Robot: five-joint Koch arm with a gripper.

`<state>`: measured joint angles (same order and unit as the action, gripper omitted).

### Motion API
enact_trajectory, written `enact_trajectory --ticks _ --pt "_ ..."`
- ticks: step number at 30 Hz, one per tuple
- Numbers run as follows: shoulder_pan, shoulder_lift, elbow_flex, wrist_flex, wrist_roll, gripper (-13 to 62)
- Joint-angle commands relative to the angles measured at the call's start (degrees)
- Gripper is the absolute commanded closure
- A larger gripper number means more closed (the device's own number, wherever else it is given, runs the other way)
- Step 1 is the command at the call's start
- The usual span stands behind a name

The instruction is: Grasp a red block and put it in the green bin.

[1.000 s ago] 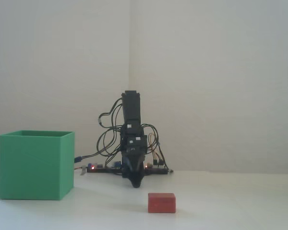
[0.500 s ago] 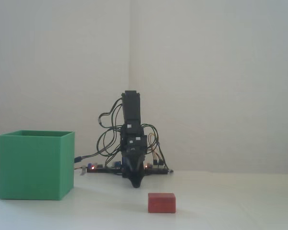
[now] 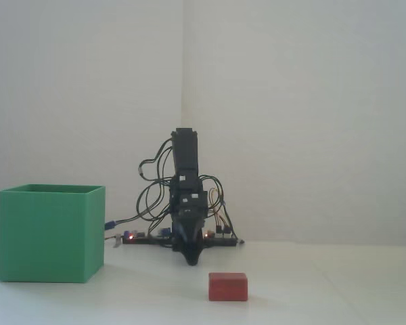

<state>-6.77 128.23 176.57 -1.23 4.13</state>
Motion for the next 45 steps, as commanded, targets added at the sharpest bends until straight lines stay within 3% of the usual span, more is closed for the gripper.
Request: enact_trajectory --ticks 1,9,14,21,37,40,45 --pt "-1.5 4.1 3.6 1.4 0.1 15.0" --pt "0.8 4.1 -5.1 4.1 0.1 16.6" --pt "2.6 3.1 -26.7 27.8 2.1 16.7" --pt "2.9 -9.7 -60.1 40.7 5.6 16.7" --pt "-1.8 -29.4 -80.1 51.9 5.0 13.9" --pt "-1.2 -36.4 -81.9 49.7 -12.1 14.8" --pt "2.3 -37.9 -84.9 50.1 -20.5 14.8"
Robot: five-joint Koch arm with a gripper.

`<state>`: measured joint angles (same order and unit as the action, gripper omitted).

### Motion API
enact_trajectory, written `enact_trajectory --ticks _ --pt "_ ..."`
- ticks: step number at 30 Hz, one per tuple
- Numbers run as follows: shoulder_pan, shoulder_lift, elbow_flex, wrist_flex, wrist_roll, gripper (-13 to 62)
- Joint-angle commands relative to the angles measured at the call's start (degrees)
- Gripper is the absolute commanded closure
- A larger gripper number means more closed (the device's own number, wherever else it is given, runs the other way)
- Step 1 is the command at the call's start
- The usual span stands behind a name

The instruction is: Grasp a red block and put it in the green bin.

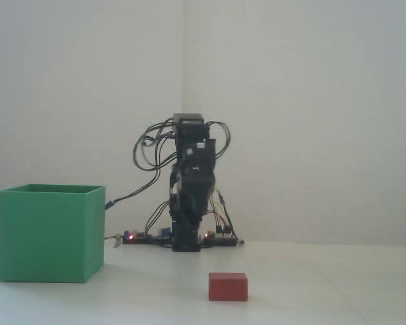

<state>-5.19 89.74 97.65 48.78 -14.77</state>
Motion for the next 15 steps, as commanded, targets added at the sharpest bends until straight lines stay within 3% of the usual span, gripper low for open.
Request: enact_trajectory --ticks 1,5,15 --pt "0.9 -0.5 -8.3 4.2 -1.6 14.8" --pt "1.9 -6.3 -17.5 17.4 -1.3 14.8" --pt "2.2 -18.1 -31.9 17.7 -1.0 14.8"
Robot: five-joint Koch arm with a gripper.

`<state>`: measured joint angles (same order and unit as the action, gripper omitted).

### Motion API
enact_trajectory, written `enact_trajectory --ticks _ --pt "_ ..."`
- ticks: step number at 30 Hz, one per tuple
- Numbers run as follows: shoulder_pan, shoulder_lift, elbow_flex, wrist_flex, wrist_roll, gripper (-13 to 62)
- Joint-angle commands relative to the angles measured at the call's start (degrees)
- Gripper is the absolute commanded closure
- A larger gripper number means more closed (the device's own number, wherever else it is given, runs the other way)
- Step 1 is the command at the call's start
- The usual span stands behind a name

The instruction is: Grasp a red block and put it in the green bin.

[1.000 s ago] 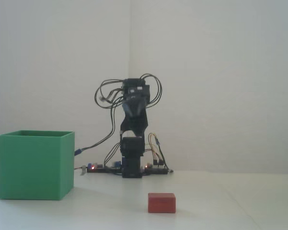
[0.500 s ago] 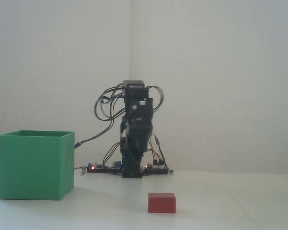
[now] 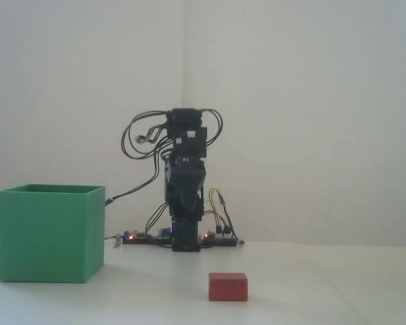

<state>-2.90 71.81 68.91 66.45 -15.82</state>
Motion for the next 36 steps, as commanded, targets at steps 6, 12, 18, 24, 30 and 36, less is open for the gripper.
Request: enact_trajectory --ticks 6,12,18,24,30,36 --pt "-0.2 -5.9 -3.2 1.4 0.1 14.7" --pt "-4.6 -7.7 -5.4 5.4 3.4 14.5" --pt "-9.0 -7.7 -6.4 8.2 15.1 13.9" --pt "-8.3 -11.4 -12.7 8.0 16.4 14.0" --pt "-5.7 -19.6 -34.6 18.8 16.3 14.1" --pt "-4.8 -24.2 -41.0 21.5 15.5 14.1"
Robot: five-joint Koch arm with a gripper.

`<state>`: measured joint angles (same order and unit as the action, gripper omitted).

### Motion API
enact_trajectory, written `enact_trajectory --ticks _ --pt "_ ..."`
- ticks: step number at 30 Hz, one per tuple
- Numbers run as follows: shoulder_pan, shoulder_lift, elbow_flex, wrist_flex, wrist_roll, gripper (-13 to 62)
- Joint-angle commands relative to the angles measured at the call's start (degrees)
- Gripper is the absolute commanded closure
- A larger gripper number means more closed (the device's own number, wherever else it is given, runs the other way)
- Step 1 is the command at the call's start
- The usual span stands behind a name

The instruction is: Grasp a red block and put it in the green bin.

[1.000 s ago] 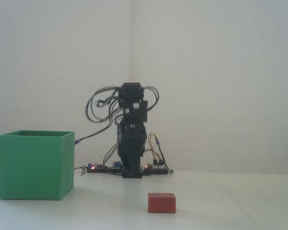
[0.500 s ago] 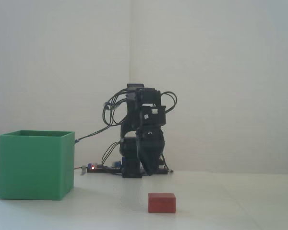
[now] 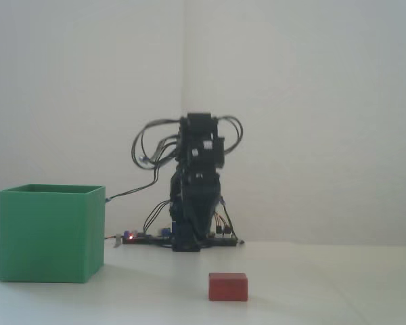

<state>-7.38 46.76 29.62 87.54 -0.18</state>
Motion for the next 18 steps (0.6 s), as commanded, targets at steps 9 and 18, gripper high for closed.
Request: enact_trajectory --ticks 9,18 --pt "-1.5 0.0 4.4 0.1 -2.2 14.2" --pt "-3.5 -1.4 6.1 -3.3 -1.9 14.5"
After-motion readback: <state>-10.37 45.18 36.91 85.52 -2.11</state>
